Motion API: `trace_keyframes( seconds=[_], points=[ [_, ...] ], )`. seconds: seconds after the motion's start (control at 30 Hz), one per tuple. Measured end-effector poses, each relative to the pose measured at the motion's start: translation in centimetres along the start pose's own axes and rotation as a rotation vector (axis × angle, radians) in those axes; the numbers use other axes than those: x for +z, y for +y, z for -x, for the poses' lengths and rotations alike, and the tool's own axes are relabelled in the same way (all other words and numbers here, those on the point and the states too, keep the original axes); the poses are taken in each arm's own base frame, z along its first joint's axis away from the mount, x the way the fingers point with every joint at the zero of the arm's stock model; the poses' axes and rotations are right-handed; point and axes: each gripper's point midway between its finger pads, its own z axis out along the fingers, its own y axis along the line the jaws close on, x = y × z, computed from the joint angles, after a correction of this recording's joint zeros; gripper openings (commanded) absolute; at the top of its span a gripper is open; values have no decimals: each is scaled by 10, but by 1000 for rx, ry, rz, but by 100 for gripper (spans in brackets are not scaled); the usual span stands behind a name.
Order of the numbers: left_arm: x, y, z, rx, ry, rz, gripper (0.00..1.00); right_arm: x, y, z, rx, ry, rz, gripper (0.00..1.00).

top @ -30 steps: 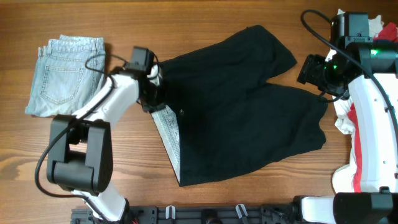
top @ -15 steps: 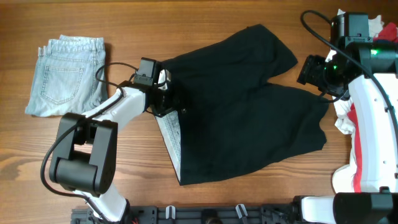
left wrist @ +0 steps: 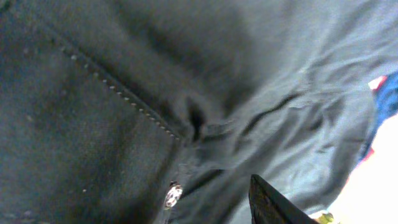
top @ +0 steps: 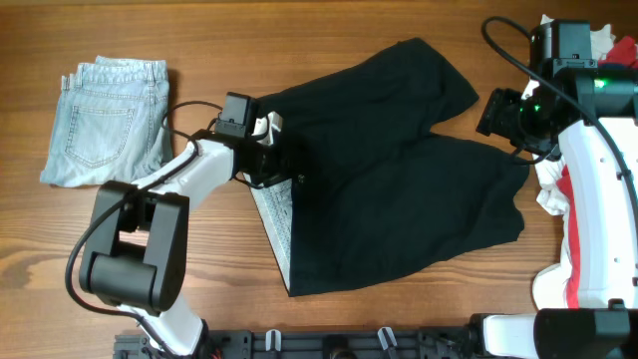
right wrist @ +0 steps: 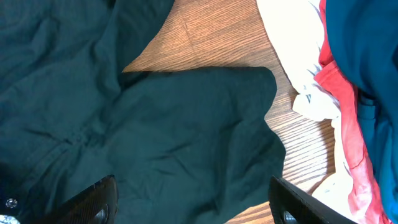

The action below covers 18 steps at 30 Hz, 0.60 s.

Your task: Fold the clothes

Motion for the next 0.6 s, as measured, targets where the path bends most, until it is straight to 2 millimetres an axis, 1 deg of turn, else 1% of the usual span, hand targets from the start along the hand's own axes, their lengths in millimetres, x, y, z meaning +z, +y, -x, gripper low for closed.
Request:
trace_keyframes(
  seconds=[0.03, 0.1, 0.17, 0.3, 0.43, 0.5, 0.57, 0.6],
  points=[
    [1, 2, -2, 6, 1, 17, 27, 0, 0, -1, -1, 3, -1, 78],
    [5, 3, -5, 30, -1, 38, 19, 0, -1, -3, -2, 13, -5, 78],
    [8, 4, -9, 54, 6, 57, 4, 0, -2, -6, -3, 23, -9, 78],
    [9, 11, -19, 55, 38, 92, 4, 0, -4, -9, -5, 38, -16, 78],
    [0, 31, -26, 7, 78, 142, 4, 6, -4, -12, -7, 49, -20, 78],
    [-12, 46, -25, -35, 87, 159, 4, 16, -6, -19, -9, 75, -30, 78],
    [-30, 63, -16, -85, 65, 161, 4, 26, -7, -26, -12, 97, -39, 78],
    [-43, 70, -11, -119, 54, 139, 4, 37, -9, -34, -16, 123, -49, 78]
  ],
)
